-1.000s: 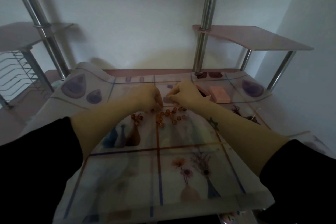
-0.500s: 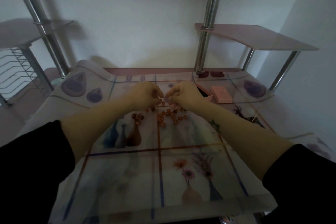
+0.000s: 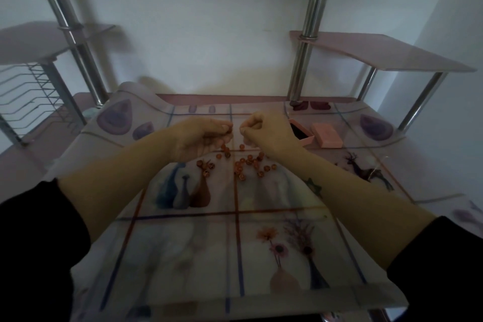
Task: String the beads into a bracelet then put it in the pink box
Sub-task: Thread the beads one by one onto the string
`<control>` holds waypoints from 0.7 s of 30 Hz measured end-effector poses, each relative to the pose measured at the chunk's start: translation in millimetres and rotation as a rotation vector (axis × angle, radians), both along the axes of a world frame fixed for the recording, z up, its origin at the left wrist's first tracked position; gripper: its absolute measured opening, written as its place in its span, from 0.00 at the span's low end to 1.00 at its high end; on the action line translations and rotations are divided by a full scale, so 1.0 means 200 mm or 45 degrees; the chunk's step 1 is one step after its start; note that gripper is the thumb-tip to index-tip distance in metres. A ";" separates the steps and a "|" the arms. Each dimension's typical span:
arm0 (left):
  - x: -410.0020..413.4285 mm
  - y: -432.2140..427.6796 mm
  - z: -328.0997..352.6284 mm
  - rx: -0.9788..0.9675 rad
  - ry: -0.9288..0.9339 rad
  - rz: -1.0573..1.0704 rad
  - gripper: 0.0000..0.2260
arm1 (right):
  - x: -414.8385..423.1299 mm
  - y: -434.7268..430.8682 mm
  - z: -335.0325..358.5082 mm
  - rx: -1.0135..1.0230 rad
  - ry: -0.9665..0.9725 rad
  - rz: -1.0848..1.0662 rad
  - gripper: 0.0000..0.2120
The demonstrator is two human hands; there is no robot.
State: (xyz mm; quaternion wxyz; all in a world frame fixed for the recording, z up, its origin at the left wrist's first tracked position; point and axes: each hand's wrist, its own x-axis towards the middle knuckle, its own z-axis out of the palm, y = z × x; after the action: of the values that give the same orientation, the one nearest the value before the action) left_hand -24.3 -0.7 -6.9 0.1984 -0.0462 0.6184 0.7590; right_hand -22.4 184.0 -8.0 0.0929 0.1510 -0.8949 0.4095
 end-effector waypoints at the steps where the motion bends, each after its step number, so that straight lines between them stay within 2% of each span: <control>1: 0.00 -0.01 -0.01 0.029 -0.025 0.004 0.05 | 0.01 0.00 0.00 0.007 0.028 -0.007 0.07; 4: 0.00 -0.03 -0.02 0.083 -0.077 0.010 0.05 | 0.02 -0.01 0.00 0.025 0.079 -0.031 0.03; 13: 0.01 -0.03 -0.05 0.237 -0.187 0.043 0.03 | 0.04 -0.04 -0.03 0.163 0.265 -0.051 0.04; 21: 0.01 -0.02 -0.06 0.282 -0.211 0.047 0.05 | 0.05 -0.05 -0.03 0.213 0.304 -0.094 0.04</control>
State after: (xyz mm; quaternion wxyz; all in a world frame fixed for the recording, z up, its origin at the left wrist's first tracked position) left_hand -21.6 -5.2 -19.2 0.2386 -0.0981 0.5113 0.8198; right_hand -12.8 175.0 -14.4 0.2007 0.1726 -0.9134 0.3091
